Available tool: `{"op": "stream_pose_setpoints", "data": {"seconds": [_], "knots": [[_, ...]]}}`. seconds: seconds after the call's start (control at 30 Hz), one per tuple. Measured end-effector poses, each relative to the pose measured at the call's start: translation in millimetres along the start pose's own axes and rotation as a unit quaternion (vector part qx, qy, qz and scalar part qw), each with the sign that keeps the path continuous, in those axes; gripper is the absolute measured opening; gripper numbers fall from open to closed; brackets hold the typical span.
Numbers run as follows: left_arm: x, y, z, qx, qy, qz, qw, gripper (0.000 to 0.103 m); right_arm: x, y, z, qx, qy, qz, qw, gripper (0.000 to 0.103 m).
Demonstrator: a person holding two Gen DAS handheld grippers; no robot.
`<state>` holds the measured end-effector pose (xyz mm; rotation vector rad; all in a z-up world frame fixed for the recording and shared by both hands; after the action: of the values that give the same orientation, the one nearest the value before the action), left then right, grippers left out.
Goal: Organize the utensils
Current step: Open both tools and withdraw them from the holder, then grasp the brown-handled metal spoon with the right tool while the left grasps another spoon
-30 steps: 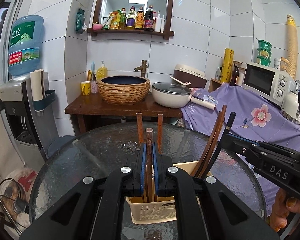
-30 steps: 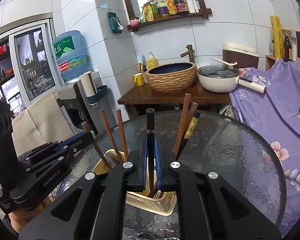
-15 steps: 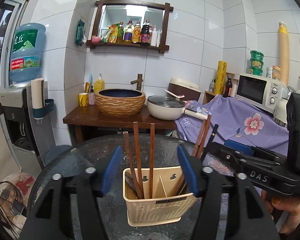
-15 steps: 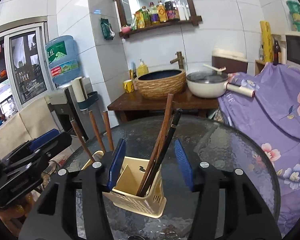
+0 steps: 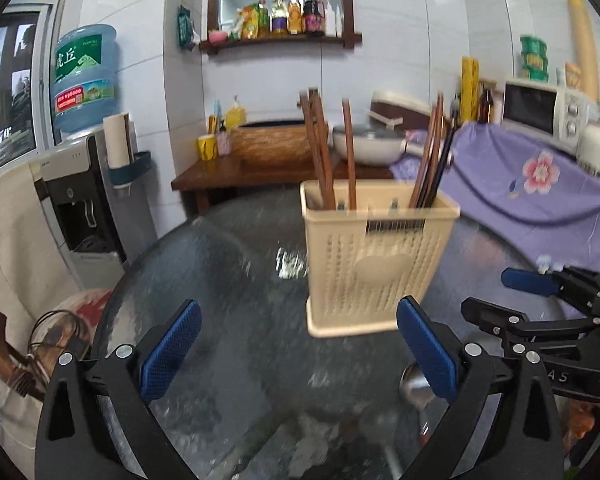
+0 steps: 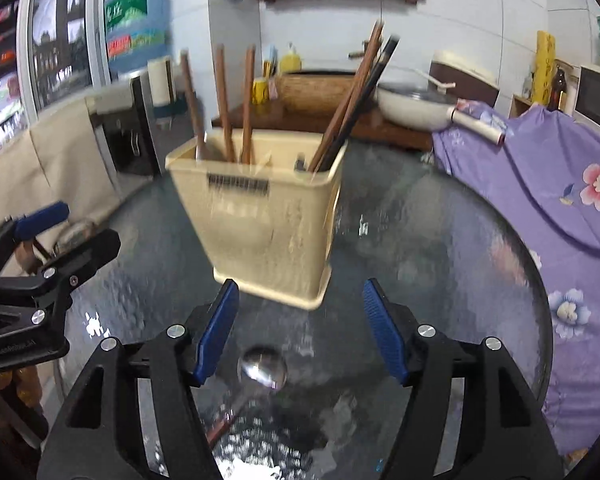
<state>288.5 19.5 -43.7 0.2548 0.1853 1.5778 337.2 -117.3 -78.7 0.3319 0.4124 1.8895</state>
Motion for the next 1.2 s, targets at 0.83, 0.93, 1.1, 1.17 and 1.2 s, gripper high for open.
{"op": "stream_pose_setpoints", "data": {"seconds": [0.83,0.93,1.1,1.17,1.2], "knots": [[54.8,20.3,-71.4,0.067,0.051,0.065,0.9943,0.096,29.4,-38.3,-96.6,0.121,0.0,-0.006,0.993,0.062],[56.5,21.3,-70.7,0.064,0.056,0.066,0.9942,0.096,29.9,-44.0,-93.6,0.119,-0.001,-0.009,0.993,0.062],[61.0,22.3,-73.5,0.066,0.058,0.072,0.9935,0.096,35.9,-52.4,-89.9,0.118,-0.003,-0.012,0.993,0.062],[63.7,22.5,-75.9,0.069,0.06,0.075,0.993,0.096,37.9,-55.0,-88.9,0.117,-0.003,-0.013,0.993,0.062],[64.7,22.4,-76.6,0.071,0.06,0.076,0.9928,0.096,38.5,-56.2,-88.3,0.116,-0.003,-0.014,0.993,0.062]]}}
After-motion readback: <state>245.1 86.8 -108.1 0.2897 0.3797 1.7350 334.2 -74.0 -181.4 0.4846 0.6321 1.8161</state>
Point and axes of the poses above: each gripper's, at about its wrist camera, not at the fingertips, and y roughly against the way its jaws point, x to its left, z to its top, the point moved 8 cm from there along -y, roughly the way its jaws point, and after that the axes turned 15 degrees about -x, right-handed, at the moved point
